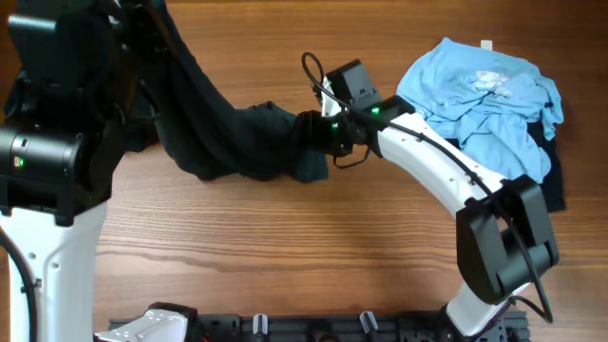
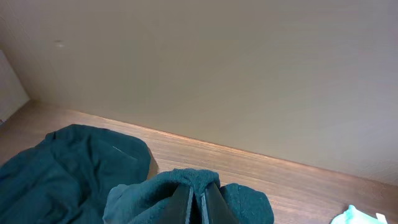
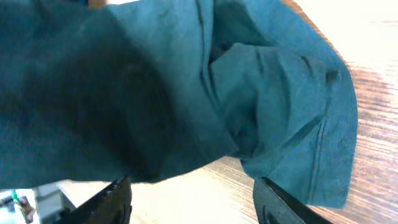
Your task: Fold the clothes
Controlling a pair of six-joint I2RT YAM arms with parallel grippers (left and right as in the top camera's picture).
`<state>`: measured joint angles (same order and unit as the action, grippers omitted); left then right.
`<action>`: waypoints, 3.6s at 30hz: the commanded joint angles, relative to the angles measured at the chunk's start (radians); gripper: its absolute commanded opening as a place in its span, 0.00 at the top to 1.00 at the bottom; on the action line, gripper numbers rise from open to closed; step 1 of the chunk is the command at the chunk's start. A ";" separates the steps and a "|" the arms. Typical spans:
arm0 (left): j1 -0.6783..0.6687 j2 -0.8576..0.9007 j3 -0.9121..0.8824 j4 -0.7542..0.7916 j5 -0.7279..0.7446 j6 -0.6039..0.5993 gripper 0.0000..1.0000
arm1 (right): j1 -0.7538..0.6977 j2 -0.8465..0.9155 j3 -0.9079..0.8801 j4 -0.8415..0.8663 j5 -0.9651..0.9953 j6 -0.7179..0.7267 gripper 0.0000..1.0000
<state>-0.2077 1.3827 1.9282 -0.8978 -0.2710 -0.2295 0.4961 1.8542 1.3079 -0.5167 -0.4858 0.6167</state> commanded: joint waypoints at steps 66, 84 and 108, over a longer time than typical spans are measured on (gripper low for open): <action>-0.225 -0.158 0.010 0.086 -0.009 0.016 0.96 | -0.386 -0.512 0.665 -0.751 0.387 -0.400 0.96; -0.314 -0.172 0.010 -0.058 -0.350 0.012 0.96 | -0.386 -0.481 0.851 -1.024 0.597 -0.330 0.96; -0.066 0.740 0.010 0.554 -0.348 0.013 0.00 | -0.465 0.435 0.851 -0.135 0.403 -0.486 0.00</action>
<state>-0.2943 2.0701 1.9339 -0.3866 -0.6048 -0.2188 0.0338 2.2845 2.1521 -0.6941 -0.0471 0.1646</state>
